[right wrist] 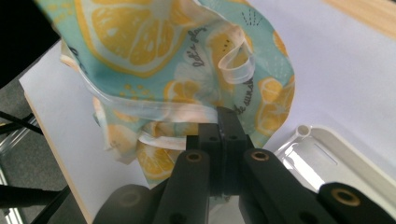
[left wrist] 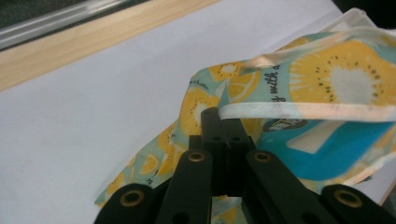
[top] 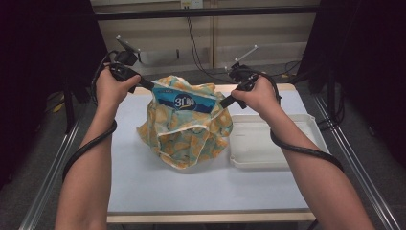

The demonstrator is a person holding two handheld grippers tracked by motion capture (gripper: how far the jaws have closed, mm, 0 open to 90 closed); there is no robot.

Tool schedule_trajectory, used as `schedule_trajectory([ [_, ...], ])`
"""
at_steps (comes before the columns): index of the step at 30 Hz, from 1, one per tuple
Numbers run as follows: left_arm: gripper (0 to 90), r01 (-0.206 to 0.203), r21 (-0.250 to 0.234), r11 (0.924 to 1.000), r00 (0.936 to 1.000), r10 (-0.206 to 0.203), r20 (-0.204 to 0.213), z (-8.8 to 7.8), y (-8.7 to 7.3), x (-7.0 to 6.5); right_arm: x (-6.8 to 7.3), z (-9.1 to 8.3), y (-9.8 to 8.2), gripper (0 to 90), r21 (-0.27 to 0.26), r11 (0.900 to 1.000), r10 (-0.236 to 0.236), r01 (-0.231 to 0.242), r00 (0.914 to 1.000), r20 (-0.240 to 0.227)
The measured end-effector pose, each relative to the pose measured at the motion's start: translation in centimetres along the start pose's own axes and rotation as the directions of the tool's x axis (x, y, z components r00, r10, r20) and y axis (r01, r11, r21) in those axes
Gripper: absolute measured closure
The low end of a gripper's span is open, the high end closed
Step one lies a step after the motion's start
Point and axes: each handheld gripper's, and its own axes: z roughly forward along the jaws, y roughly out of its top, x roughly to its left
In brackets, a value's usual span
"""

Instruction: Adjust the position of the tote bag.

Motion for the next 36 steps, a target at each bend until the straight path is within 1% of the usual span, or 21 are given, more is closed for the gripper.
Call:
schedule_trajectory([
  [6, 90.0, 0.022, 0.021, 0.9995, 0.9993, -0.023, 0.031, 1.8, -0.4, 0.6, -0.5, 1.0, -0.4, 90.0, 0.014, 1.000, 0.014, -0.013, 0.9996, -0.025],
  [7, 90.0, 0.025, 0.012, 0.9996, 0.9991, -0.025, 0.034, 2.0, -0.4, 0.6, -0.5, 1.1, -0.4, 90.0, 0.008, 1.000, 0.017, -0.017, 0.9995, -0.027],
  [8, 90.0, 0.017, 0.037, 0.9992, 0.9989, -0.019, 0.042, 2.2, -0.4, 0.7, -0.5, 1.1, -0.4, 90.0, 0.009, 1.000, 0.017, -0.017, 0.9994, -0.030],
  [10, 90.0, 0.019, 0.035, 0.9992, 0.9985, -0.021, 0.051, 2.6, -0.5, 0.6, -0.4, 1.4, -0.5, 90.0, 0.030, 1.000, 0.009, -0.008, 0.9991, -0.041],
  [12, 90.0, 0.024, 0.024, 0.9994, 0.9984, -0.025, 0.051, 2.6, -0.6, 0.6, -0.3, 1.4, -0.6, 90.0, 0.027, 1.000, 0.006, -0.005, 0.9992, -0.040],
  [13, 90.0, 0.014, 0.024, 0.9996, 0.9984, -0.015, 0.054, 2.5, -0.6, 0.7, -0.2, 1.2, -0.6, 90.0, 0.030, 1.000, -0.004, 0.005, 0.9991, -0.041],
  [14, 90.0, 0.021, 0.029, 0.9994, 0.9985, -0.022, 0.049, 2.4, -0.6, 0.5, -0.2, 1.2, -0.6, 90.0, 0.030, 1.000, -0.004, 0.005, 0.9991, -0.041],
  [16, 90.0, 0.008, 0.032, 0.9994, 0.9992, -0.009, 0.040, 2.0, -0.6, 0.6, -0.1, 0.9, -0.6, 90.0, 0.026, 1.000, -0.008, 0.009, 0.9992, -0.039],
  [17, 90.0, 0.021, 0.025, 0.9995, 0.9990, -0.022, 0.038, 2.0, -0.6, 0.5, -0.1, 0.6, -0.5, 90.0, 0.020, 1.000, -0.008, 0.009, 0.9990, -0.044],
  [18, 90.0, 0.018, 0.027, 0.9995, 0.9990, -0.019, 0.039, 1.7, -0.6, 0.5, 0.0, 0.5, -0.5, 90.0, 0.014, 1.000, -0.002, 0.002, 0.9989, -0.046],
  [19, 90.0, 0.020, 0.025, 0.9995, 0.9988, -0.021, 0.044, 1.6, -0.6, 0.5, 0.0, -0.3, -0.3, 90.0, -0.019, 1.000, 0.007, -0.008, 0.9984, -0.056],
  [20, 90.0, 0.016, 0.018, 0.9997, 0.9992, -0.017, 0.037, 1.4, -0.7, 0.5, 0.0, -0.3, -0.3, 90.0, -0.019, 1.000, 0.007, -0.008, 0.9984, -0.056],
  [21, 90.0, 0.007, 0.026, 0.9996, 0.9991, -0.008, 0.040, 1.3, -0.7, 0.5, -0.1, -0.6, -0.2, 90.0, -0.028, 1.000, 0.011, -0.012, 0.9984, -0.056],
  [24, 90.0, 0.009, 0.021, 0.9997, 0.9992, -0.009, 0.039, 1.1, -0.7, 0.3, -0.5, -1.3, 0.0, 90.0, -0.043, 0.999, 0.019, -0.021, 0.9985, -0.052],
  [26, 90.0, -0.004, 0.009, 0.9999, 0.9991, 0.004, 0.042, 0.9, -0.6, 0.2, -0.8, -1.5, 0.0, 90.0, -0.050, 0.998, 0.043, -0.045, 0.9981, -0.043],
  [27, 90.0, -0.003, 0.013, 0.9999, 0.9990, 0.003, 0.046, 0.8, -0.6, 0.2, -1.1, -1.5, 0.0, 90.0, -0.052, 0.998, 0.044, -0.046, 0.9980, -0.046],
  [29, 90.0, 0.008, 0.007, 0.9999, 0.9985, -0.009, 0.054, 0.8, -0.6, 0.2, -1.6, -1.1, -0.2, 90.0, -0.044, 0.997, 0.066, -0.068, 0.9968, -0.045],
  [30, 90.0, 0.011, 0.004, 0.9999, 0.9984, -0.012, 0.055, 0.8, -0.6, 0.2, -1.6, -1.1, -0.2, 90.0, -0.044, 0.997, 0.066, -0.068, 0.9968, -0.045],
  [33, 90.0, 0.012, -0.021, 0.9997, 0.9987, -0.011, 0.050, 0.8, -0.6, 0.1, -1.9, -0.5, -0.5, 90.0, -0.026, 0.997, 0.070, -0.071, 0.9968, -0.039],
  [34, 90.0, -0.005, -0.014, 0.9999, 0.9985, 0.005, 0.055, 0.8, -0.6, 0.3, -1.9, -0.2, -0.7, 90.0, -0.014, 0.997, 0.075, -0.076, 0.9966, -0.034],
  [36, 90.0, 0.019, -0.016, 0.9997, 0.9984, -0.018, 0.054, 1.0, -0.6, 0.5, -2.1, 0.5, -0.9, 90.0, 0.011, 0.997, 0.071, -0.071, 0.9972, -0.025],
])
